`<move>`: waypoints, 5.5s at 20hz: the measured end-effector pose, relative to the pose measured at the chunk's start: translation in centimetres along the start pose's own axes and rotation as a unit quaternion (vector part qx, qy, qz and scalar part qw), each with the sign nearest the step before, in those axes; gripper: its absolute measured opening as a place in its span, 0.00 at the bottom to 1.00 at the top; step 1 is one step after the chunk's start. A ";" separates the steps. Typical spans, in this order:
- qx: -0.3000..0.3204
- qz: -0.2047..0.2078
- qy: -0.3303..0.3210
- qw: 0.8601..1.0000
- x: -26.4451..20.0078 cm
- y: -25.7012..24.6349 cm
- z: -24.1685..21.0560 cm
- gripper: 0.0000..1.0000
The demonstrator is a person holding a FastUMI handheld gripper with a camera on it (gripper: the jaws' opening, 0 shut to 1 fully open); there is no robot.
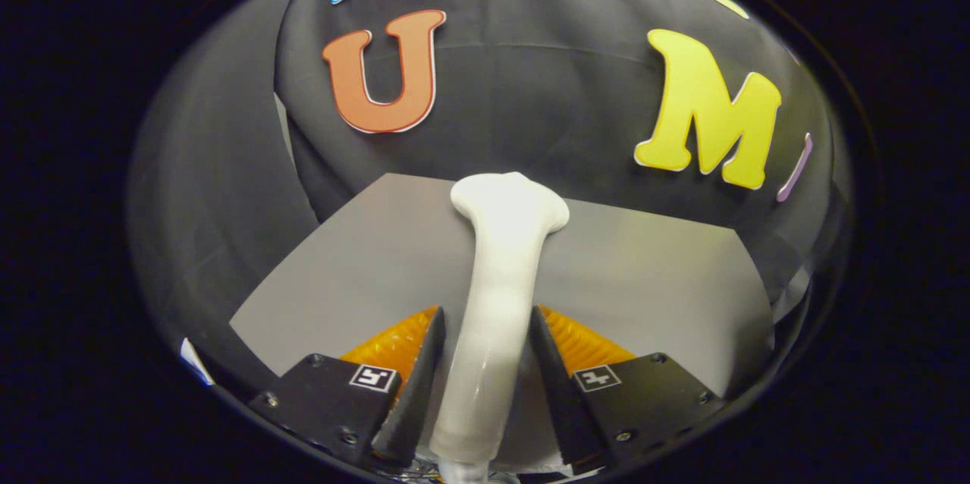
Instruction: Iron the clothes twice with a garment steamer, once on the left side and once on the right side.
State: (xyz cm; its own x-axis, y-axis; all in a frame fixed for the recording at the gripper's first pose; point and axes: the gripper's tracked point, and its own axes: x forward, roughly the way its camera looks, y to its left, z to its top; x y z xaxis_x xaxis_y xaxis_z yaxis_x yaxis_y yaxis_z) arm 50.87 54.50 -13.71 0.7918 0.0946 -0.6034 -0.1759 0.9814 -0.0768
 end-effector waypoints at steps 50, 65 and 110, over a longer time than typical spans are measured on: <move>0.062 -0.056 -0.397 0.914 -43.8 -29.1 3.4 0.35; 0.036 -0.104 -0.419 0.901 -41.1 -36.5 4.7 0.35; -0.020 -0.145 -0.175 0.974 -32.3 -40.5 -20.8 0.35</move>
State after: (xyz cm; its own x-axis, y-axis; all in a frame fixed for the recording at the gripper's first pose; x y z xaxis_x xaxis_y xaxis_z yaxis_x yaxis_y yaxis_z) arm 20.25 8.24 -7.60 0.9611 -0.1279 -0.2449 0.0682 0.9688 -0.2383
